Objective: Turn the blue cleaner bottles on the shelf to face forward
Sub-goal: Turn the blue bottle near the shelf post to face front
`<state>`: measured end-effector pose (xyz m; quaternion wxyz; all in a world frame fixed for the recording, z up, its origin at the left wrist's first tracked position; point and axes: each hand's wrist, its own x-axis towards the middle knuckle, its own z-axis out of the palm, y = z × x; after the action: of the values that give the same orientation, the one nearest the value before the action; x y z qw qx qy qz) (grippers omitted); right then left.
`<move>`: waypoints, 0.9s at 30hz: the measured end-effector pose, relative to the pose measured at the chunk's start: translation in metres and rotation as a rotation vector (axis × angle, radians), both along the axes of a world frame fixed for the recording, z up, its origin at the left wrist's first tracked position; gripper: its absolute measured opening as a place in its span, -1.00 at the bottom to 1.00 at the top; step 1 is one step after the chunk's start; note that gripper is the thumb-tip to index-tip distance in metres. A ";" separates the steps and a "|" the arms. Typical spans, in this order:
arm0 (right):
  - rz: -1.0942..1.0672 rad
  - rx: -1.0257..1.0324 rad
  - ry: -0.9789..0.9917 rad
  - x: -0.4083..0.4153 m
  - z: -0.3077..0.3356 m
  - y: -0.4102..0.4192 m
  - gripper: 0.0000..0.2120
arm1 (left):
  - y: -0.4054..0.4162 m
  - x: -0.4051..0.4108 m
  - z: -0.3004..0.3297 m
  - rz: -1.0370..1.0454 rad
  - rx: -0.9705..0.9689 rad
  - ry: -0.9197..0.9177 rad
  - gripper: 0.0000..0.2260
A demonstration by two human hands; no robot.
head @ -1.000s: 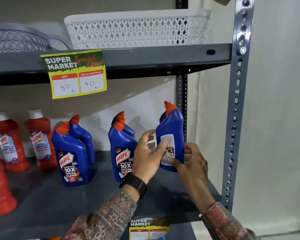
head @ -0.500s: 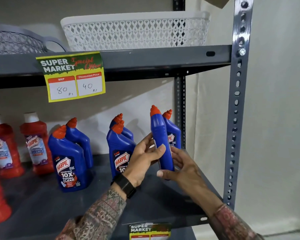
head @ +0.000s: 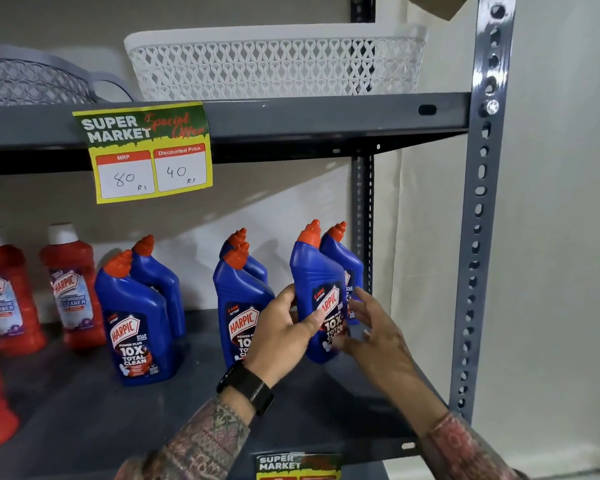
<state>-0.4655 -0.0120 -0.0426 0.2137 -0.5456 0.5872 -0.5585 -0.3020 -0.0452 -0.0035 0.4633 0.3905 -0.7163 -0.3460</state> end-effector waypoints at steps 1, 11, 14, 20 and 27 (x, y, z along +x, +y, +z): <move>0.012 -0.002 0.002 -0.003 0.001 0.000 -0.20 | -0.002 0.000 0.000 -0.030 0.022 -0.003 -0.75; -0.147 0.040 0.120 0.003 -0.012 -0.008 -0.44 | -0.008 -0.001 -0.012 -0.039 0.045 -0.050 -0.50; -0.099 0.047 0.097 0.001 -0.013 -0.010 -0.44 | -0.003 0.000 -0.017 -0.063 0.080 -0.160 -0.48; -0.076 0.071 0.072 0.006 -0.021 -0.010 -0.45 | -0.005 0.004 -0.027 0.025 0.071 -0.355 -0.63; -0.076 0.102 0.109 0.013 -0.017 0.013 -0.35 | 0.008 0.009 -0.031 0.008 -0.017 -0.403 -0.63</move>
<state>-0.4530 0.0014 -0.0593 0.1878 -0.5409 0.6459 -0.5049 -0.2932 -0.0371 -0.0347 0.3154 0.4508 -0.7959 -0.2528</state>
